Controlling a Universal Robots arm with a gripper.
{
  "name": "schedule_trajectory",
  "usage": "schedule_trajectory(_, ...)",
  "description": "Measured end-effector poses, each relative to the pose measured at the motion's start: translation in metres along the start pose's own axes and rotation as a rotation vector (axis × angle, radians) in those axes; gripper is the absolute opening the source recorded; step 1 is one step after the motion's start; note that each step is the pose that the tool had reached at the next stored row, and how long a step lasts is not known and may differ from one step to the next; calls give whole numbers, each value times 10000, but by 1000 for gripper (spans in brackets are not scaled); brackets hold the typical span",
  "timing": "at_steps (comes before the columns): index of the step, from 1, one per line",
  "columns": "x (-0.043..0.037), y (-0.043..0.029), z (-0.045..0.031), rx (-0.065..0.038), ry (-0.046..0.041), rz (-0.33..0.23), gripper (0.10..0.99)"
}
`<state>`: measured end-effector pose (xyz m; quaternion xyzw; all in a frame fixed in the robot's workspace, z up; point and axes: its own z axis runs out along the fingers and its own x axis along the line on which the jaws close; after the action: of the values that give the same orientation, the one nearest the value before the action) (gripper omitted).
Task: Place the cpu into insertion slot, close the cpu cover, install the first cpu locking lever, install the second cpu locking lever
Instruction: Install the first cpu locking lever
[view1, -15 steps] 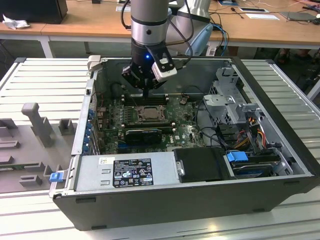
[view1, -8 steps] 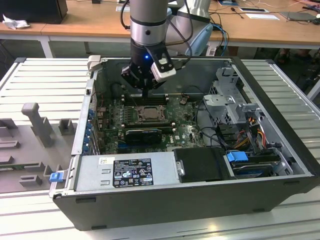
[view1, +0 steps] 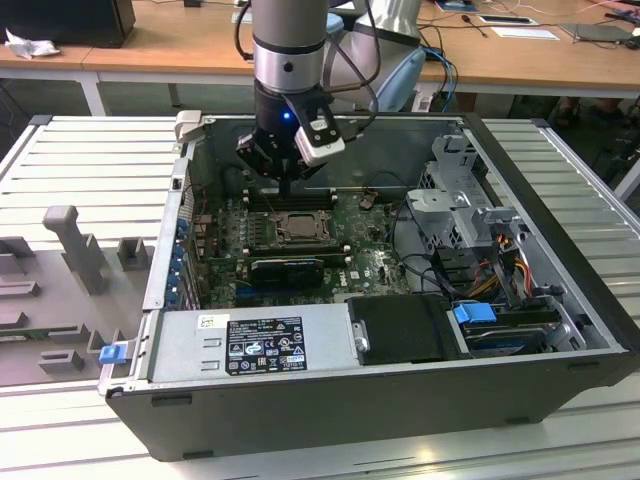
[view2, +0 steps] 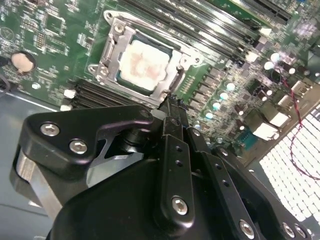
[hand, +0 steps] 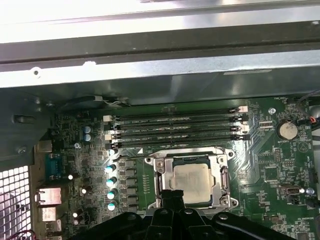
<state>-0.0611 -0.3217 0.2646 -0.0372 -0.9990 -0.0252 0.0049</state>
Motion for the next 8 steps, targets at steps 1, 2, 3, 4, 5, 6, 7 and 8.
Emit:
schedule_trajectory(1,44,-3,6,-9,1,2,106)
schedule_trajectory(2,89,-7,9,-13,1,1,106)
schedule_trajectory(3,159,-12,11,-17,1,2,106)
schedule_trajectory(4,192,-15,12,-17,1,3,106)
schedule_trajectory(5,222,-17,13,-17,1,1,106)
schedule_trajectory(6,240,-18,15,-19,0,1,106)
schedule_trajectory(7,263,-20,16,-19,-4,2,106)
schedule_trajectory(8,284,-22,21,-20,-8,-1,106)
